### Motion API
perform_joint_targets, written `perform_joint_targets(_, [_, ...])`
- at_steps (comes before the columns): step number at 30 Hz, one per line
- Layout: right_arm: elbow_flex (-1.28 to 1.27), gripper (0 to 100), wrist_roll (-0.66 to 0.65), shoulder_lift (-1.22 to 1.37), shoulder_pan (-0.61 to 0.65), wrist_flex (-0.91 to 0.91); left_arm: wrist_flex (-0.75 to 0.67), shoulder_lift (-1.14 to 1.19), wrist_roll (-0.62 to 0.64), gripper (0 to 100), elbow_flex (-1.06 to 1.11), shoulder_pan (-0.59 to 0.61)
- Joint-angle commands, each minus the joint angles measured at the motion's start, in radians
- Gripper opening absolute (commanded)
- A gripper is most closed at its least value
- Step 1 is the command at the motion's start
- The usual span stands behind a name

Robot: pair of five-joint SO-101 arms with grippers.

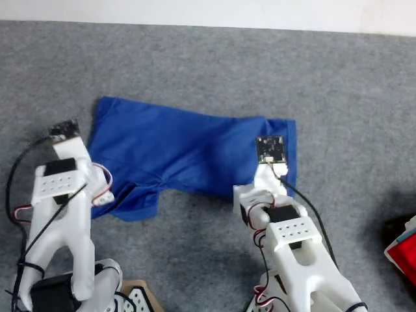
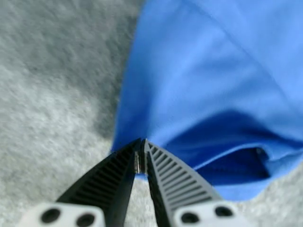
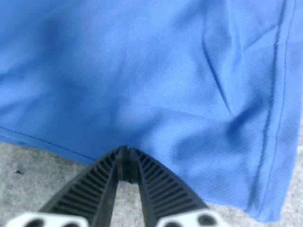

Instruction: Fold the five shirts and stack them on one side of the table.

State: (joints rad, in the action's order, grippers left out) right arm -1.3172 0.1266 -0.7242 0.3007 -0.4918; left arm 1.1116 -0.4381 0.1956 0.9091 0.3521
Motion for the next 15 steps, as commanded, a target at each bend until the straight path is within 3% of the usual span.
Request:
perform_joint_targets(1, [0.004, 0.7, -0.014, -0.024, 0.004, 0.016, -0.005, -0.028, 0.008, 2, 0.068, -0.058])
perform_joint_targets(10, [0.004, 0.7, -0.014, -0.024, 0.005, 0.016, 0.002, -0.028, -0.138, 2, 0.166, -0.071])
perform_joint_targets(15, [0.002, 0.7, -0.014, -0.024, 0.007, 0.025, 0.089, -0.030, -0.144, 2, 0.068, -0.071])
